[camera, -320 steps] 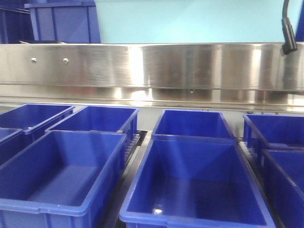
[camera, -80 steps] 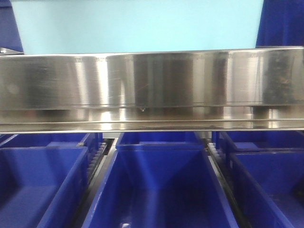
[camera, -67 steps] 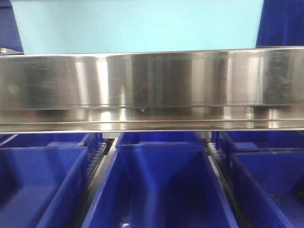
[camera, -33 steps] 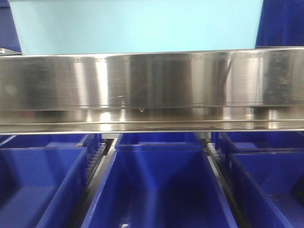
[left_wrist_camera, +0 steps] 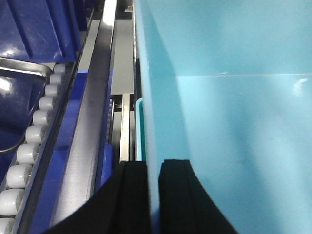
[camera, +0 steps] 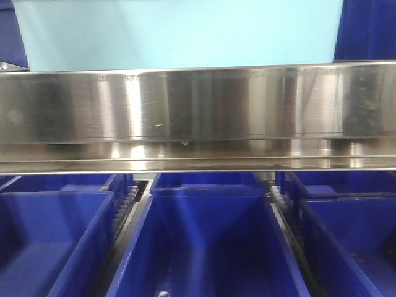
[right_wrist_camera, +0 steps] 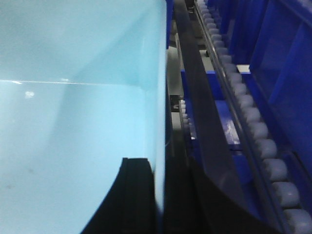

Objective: Move two blue bins to right shelf middle

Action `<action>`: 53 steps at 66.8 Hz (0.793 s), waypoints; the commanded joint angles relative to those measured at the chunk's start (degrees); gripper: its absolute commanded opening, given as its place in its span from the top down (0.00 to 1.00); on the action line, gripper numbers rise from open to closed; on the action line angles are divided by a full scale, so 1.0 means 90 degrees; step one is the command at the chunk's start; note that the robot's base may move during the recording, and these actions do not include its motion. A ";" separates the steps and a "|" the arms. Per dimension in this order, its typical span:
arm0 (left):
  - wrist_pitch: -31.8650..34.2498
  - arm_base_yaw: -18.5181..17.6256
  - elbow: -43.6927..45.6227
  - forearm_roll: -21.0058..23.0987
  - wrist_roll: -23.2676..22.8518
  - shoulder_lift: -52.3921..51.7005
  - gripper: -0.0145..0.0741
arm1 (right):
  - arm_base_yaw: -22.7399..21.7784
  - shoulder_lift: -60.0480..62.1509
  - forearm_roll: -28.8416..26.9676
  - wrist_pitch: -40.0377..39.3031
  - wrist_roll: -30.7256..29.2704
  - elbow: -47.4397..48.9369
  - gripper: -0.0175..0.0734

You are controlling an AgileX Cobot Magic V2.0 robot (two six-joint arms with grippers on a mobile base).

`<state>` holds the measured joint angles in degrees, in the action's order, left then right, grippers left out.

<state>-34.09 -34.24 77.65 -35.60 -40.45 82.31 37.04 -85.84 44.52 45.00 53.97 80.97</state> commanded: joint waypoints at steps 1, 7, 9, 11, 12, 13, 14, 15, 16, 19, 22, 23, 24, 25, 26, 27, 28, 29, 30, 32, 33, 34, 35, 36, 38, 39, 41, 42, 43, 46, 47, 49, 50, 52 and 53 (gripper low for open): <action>0.0737 -0.0084 -0.0077 -0.0110 -0.0033 -0.0035 0.96 | 0.0086 0.0063 0.0280 -0.0727 0.0282 -0.0160 0.99; 0.0824 -0.0084 -0.0230 -0.0140 -0.0101 -0.0010 0.96 | 0.0086 0.0051 0.0324 -0.0727 0.0401 -0.0234 0.99; 0.0852 -0.0084 -0.0255 -0.0140 -0.0181 0.0000 0.96 | 0.0086 0.0051 0.0368 -0.0738 0.0452 -0.0265 0.99; 0.0866 -0.0084 -0.0272 -0.0140 -0.0244 0.0017 0.96 | 0.0086 0.0051 0.0379 -0.0738 0.0503 -0.0279 0.99; 0.0879 -0.0084 -0.0283 -0.0140 -0.0250 0.0016 0.96 | 0.0086 0.0051 0.0379 -0.0738 0.0524 -0.0297 0.99; 0.0894 -0.0084 -0.0296 -0.0140 -0.0245 0.0028 0.96 | 0.0086 0.0039 0.0395 -0.0738 0.0549 -0.0327 0.99; 0.0894 -0.0084 -0.0296 -0.0140 -0.0245 0.0029 0.96 | 0.0086 0.0039 0.0407 -0.0738 0.0570 -0.0349 0.99; 0.0894 -0.0084 -0.0296 -0.0140 -0.0245 0.0041 0.96 | 0.0086 0.0039 0.0409 -0.0754 0.0583 -0.0382 0.99; 0.0894 -0.0084 -0.0296 -0.0140 -0.0245 0.0057 0.96 | 0.0086 0.0039 0.0409 -0.0754 0.0620 -0.0406 0.99; 0.0894 -0.0084 -0.0296 -0.0140 -0.0245 0.0110 0.96 | 0.0086 0.0039 0.0409 -0.0788 0.0696 -0.0484 0.99; 0.0880 -0.0084 -0.0305 -0.0140 -0.0245 0.0169 0.96 | 0.0086 0.0039 0.0409 -0.0817 0.0768 -0.0565 0.99; 0.0879 -0.0084 -0.0305 -0.0140 -0.0245 0.0186 0.96 | 0.0086 0.0039 0.0409 -0.0843 0.0783 -0.0573 0.99; 0.0867 -0.0084 -0.0305 -0.0140 -0.0245 0.0205 0.96 | 0.0086 0.0039 0.0409 -0.0863 0.0782 -0.0586 0.99; 0.0870 -0.0084 -0.0305 -0.0140 -0.0245 0.0224 0.96 | 0.0086 0.0039 0.0409 -0.0868 0.0782 -0.0586 0.99; 0.0870 -0.0084 -0.0305 -0.0140 -0.0245 0.0236 0.96 | 0.0086 0.0039 0.0409 -0.0880 0.0782 -0.0586 0.99; 0.0870 -0.0084 -0.0305 -0.0140 -0.0245 0.0239 0.96 | 0.0086 0.0039 0.0409 -0.0895 0.0782 -0.0586 0.99; 0.0886 -0.0084 -0.0305 -0.0140 -0.0245 0.0237 0.96 | 0.0086 0.0039 0.0409 -0.0924 0.0782 -0.0586 0.99; 0.0886 -0.0084 -0.0305 -0.0140 -0.0245 0.0237 0.96 | 0.0086 0.0039 0.0409 -0.0940 0.0782 -0.0586 0.99; 0.0907 -0.0084 -0.0305 -0.0140 -0.0245 0.0237 0.96 | 0.0086 0.0039 0.0409 -0.0963 0.0782 -0.0586 0.99; 0.0907 -0.0084 -0.0305 -0.0140 -0.0245 0.0237 0.96 | 0.0086 0.0039 0.0409 -0.1001 0.0782 -0.0586 0.99; 0.0907 -0.0084 -0.0305 -0.0140 -0.0245 0.0237 0.96 | 0.0086 0.0039 0.0409 -0.1017 0.0782 -0.0586 0.99; 0.0907 -0.0084 -0.0305 -0.0140 -0.0245 0.0237 0.96 | 0.0086 0.0039 0.0421 -0.1016 0.0782 -0.0586 0.99; 0.0907 -0.0084 -0.0305 -0.0140 -0.0245 0.0237 0.96 | 0.0086 0.0039 0.0421 -0.1016 0.0782 -0.0586 0.99; 0.0907 -0.0084 -0.0305 -0.0140 -0.0245 0.0237 0.96 | 0.0086 0.0039 0.0421 -0.1016 0.0782 -0.0586 0.99; 0.0907 -0.0084 -0.0305 -0.0140 -0.0245 0.0237 0.96 | 0.0086 0.0039 0.0418 -0.1033 0.0782 -0.0586 0.99; 0.0907 -0.0084 -0.0305 -0.0140 -0.0245 0.0237 0.96 | 0.0086 0.0039 0.0418 -0.1046 0.0782 -0.0586 0.99; 0.0888 -0.0084 -0.0305 -0.0140 -0.0245 0.0237 0.96 | 0.0086 0.0039 0.0418 -0.1046 0.0782 -0.0586 0.99; 0.0888 -0.0084 -0.0305 -0.0140 -0.0245 0.0237 0.96 | 0.0086 0.0039 0.0418 -0.1046 0.0782 -0.0586 0.99; 0.0888 -0.0084 -0.0305 -0.0140 -0.0245 0.0237 0.96 | 0.0086 0.0039 0.0418 -0.1046 0.0782 -0.0586 0.99; 0.0890 -0.0084 -0.0305 -0.0129 -0.0245 0.0237 0.96 | 0.0086 0.0039 0.0418 -0.1030 0.0782 -0.0575 0.99; 0.0890 -0.0084 -0.0305 -0.0129 -0.0245 0.0237 0.96 | 0.0086 0.0039 0.0418 -0.1029 0.0782 -0.0560 0.99; 0.0890 -0.0084 -0.0305 -0.0129 -0.0245 0.0237 0.96 | 0.0086 0.0039 0.0418 -0.1017 0.0754 -0.0549 0.99; 0.0890 -0.0084 -0.0305 -0.0128 -0.0245 0.0237 0.96 | 0.0086 0.0039 0.0418 -0.1017 0.0746 -0.0534 0.99; 0.0890 -0.0084 -0.0305 -0.0115 -0.0245 0.0237 0.96 | 0.0086 0.0039 0.0418 -0.1017 0.0731 -0.0509 0.99; 0.0890 -0.0084 -0.0305 -0.0117 -0.0245 0.0237 0.96 | 0.0086 0.0039 0.0418 -0.1017 0.0731 -0.0496 0.99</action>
<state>-31.78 -34.11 74.71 -37.76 -42.58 84.03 37.04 -85.36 48.44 41.40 60.64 75.91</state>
